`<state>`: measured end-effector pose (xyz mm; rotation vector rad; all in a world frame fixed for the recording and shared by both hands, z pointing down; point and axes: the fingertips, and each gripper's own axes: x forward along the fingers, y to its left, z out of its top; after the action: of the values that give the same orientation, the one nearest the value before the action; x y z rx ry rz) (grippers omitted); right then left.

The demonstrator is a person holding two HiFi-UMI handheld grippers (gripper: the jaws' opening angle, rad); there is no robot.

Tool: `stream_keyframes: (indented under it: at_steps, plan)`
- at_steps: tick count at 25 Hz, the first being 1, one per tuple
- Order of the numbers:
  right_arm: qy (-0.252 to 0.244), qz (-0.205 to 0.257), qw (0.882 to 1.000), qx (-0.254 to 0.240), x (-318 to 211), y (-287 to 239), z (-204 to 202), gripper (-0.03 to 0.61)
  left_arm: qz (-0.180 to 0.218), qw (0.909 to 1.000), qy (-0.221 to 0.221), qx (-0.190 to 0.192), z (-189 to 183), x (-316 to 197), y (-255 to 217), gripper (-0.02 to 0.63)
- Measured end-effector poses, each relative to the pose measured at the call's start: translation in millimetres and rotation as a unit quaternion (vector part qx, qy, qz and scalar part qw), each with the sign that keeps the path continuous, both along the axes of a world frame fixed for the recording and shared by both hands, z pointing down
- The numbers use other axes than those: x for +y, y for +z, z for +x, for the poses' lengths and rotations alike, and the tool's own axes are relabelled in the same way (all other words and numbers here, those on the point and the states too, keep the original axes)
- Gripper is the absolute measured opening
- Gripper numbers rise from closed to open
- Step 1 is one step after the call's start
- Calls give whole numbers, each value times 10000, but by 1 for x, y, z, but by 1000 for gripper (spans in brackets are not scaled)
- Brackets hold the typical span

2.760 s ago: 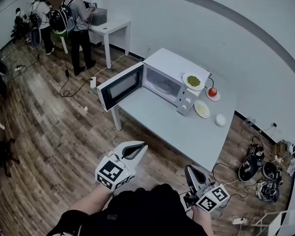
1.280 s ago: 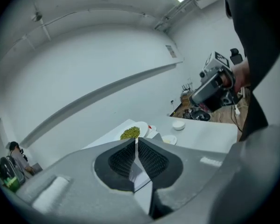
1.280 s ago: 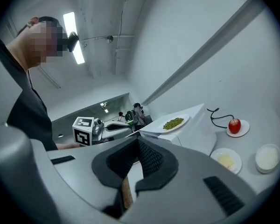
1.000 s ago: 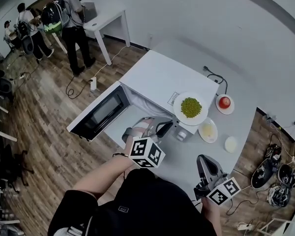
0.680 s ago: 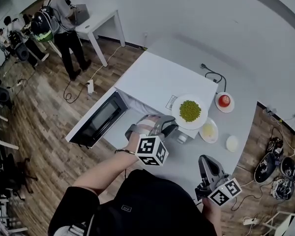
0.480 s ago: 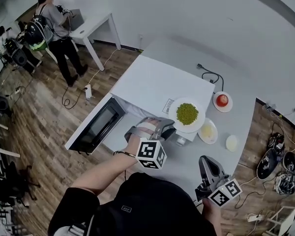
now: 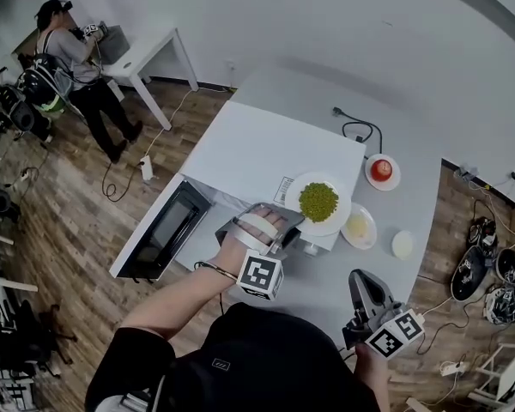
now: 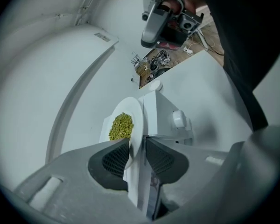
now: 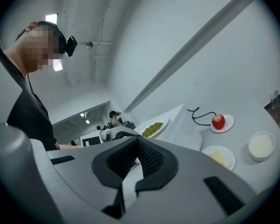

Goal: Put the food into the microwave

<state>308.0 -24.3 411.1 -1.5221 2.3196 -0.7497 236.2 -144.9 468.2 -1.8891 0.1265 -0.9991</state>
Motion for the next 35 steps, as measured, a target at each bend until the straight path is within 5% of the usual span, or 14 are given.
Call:
stream_keyframes:
  at_steps: [9,16,22,35]
  plan:
    - [-59,1,10000,-52,-2,0,2,9,50,9997,121,192,-5,12,-5,71]
    - [-237,-8,9997,-69,5,1,-6,9,330,9967,49,735,-13,23,-35,20]
    - [-460,7,9989,-73,6,0,-17,9,527,9964,-97,658,-22,25,-40,18]
    - [-1039,-7,9945,-126,27,8,-37,9,1174,9861,-974,660,-78,45,-61,18]
